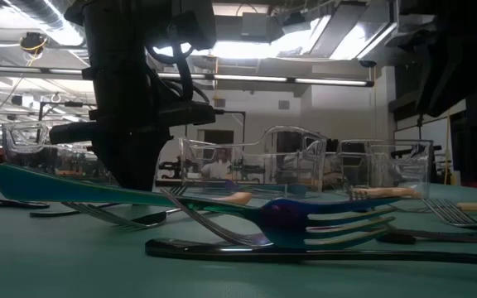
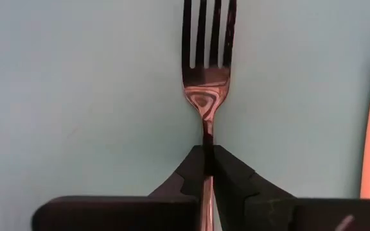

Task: Sort silverware by color (type)
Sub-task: Put the black fork into the left transparent bin

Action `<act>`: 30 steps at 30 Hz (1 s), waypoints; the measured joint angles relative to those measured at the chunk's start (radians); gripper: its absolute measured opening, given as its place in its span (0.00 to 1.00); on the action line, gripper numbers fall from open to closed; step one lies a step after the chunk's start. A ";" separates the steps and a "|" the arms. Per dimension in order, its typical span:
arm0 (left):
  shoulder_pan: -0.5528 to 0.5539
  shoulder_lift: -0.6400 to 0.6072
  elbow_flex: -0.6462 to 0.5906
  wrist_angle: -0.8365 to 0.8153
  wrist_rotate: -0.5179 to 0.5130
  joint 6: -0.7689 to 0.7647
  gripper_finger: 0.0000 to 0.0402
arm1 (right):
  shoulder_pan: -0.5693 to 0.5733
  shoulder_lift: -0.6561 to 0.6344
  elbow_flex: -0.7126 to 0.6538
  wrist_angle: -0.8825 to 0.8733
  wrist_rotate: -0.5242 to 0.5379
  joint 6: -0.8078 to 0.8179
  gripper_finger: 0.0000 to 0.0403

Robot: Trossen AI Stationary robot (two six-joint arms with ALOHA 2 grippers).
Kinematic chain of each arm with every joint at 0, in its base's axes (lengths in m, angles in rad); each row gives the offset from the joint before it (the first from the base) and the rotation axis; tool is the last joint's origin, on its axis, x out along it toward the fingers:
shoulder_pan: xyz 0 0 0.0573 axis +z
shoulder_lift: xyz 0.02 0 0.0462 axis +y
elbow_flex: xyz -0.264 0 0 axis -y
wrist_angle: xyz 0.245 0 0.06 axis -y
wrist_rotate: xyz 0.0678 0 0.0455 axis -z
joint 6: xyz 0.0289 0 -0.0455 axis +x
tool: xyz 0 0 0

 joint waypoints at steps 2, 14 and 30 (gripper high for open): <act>-0.004 0.000 0.000 0.000 -0.008 0.013 0.02 | 0.000 0.000 -0.008 0.013 -0.002 0.000 0.20; -0.003 -0.012 -0.003 0.003 -0.009 0.086 0.02 | 0.000 0.000 -0.008 0.023 -0.027 0.000 0.20; -0.002 -0.168 -0.003 0.003 -0.030 0.243 0.02 | 0.000 0.000 -0.008 0.045 -0.027 0.000 0.20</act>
